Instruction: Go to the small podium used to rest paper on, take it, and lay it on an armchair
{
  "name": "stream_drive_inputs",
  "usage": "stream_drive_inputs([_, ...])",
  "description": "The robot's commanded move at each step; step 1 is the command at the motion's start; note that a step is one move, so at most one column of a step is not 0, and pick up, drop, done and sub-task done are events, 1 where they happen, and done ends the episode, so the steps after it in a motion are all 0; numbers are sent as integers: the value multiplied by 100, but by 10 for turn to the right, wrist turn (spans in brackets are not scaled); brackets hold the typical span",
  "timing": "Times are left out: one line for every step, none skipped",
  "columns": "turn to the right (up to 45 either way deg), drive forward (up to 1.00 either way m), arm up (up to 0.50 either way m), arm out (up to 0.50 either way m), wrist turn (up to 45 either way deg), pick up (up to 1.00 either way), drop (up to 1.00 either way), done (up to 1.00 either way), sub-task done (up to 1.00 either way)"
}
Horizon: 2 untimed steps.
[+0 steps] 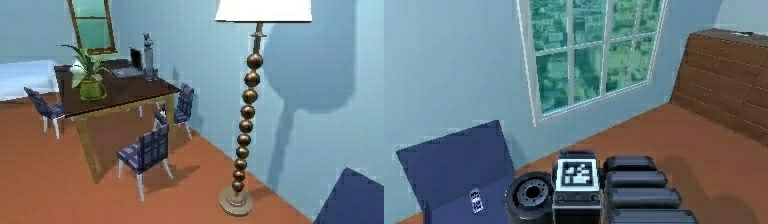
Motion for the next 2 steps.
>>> stream_drive_inputs([0,65,0,0,0,0,0,0,0])
stream_drive_inputs([450,0,0,0,0,0,0,0,0])
